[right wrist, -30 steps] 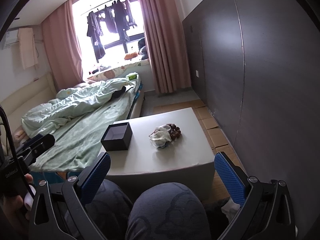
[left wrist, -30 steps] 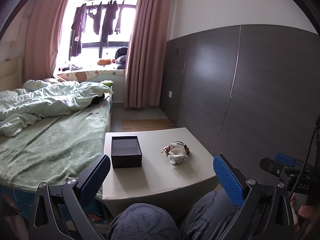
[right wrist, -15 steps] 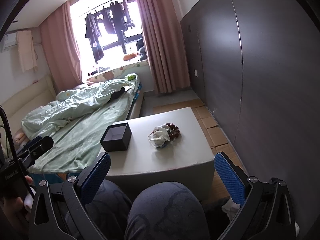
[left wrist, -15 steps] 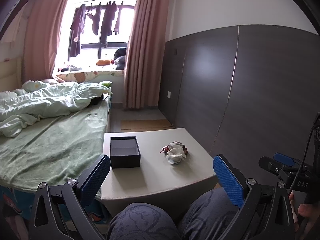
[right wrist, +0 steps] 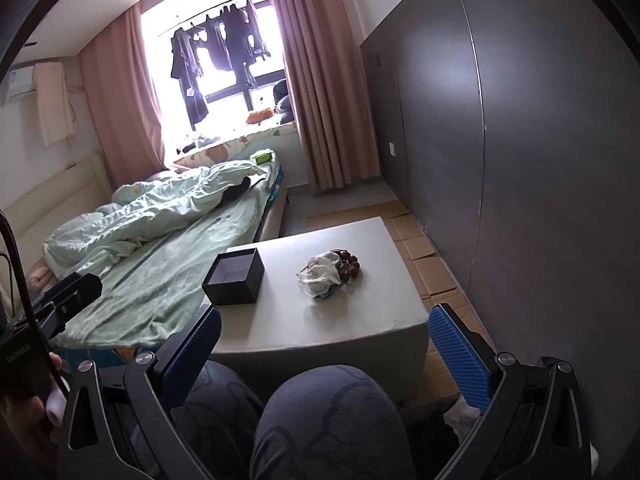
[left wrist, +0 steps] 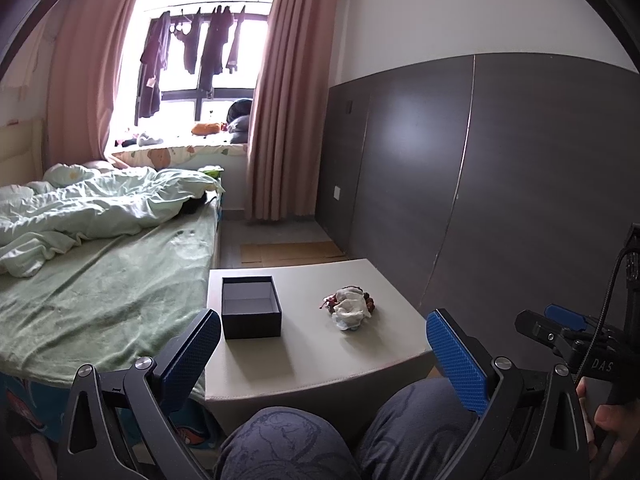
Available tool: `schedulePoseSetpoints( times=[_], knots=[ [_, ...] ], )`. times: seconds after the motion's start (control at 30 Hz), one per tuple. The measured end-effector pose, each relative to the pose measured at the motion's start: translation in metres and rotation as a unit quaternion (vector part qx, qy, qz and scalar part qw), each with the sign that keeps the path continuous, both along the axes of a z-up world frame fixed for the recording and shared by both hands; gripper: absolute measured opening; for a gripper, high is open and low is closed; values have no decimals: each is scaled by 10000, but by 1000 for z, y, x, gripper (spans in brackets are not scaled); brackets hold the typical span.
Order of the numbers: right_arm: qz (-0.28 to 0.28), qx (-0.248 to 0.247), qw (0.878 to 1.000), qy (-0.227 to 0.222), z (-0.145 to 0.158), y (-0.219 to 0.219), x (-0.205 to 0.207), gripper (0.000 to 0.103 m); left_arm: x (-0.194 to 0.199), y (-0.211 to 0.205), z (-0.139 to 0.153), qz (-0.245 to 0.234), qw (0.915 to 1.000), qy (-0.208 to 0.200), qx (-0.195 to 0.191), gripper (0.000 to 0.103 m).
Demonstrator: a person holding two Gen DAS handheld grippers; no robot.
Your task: Organize jewelry
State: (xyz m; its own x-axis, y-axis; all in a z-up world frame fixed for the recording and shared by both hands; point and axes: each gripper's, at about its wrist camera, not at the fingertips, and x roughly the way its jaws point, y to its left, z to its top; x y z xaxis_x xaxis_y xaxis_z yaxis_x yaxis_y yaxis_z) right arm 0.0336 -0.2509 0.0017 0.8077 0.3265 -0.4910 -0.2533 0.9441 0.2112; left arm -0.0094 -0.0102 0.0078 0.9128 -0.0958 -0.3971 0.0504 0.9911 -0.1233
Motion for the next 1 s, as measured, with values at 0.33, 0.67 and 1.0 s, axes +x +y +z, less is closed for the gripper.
schedulePoseSetpoints(
  times=[0.33, 0.67, 1.0],
  knots=[
    [34, 40, 10000, 46, 3, 3, 11, 103, 22, 6, 1, -18, 9999, 142, -43, 103],
    [-16, 211, 9992, 333, -16, -4, 56, 103, 73, 6, -15, -199, 9982, 528, -183, 103],
    [-74, 416, 9954, 865, -57, -14, 116, 90, 134, -3, -34, -704, 9908, 1098, -359, 97]
  ],
)
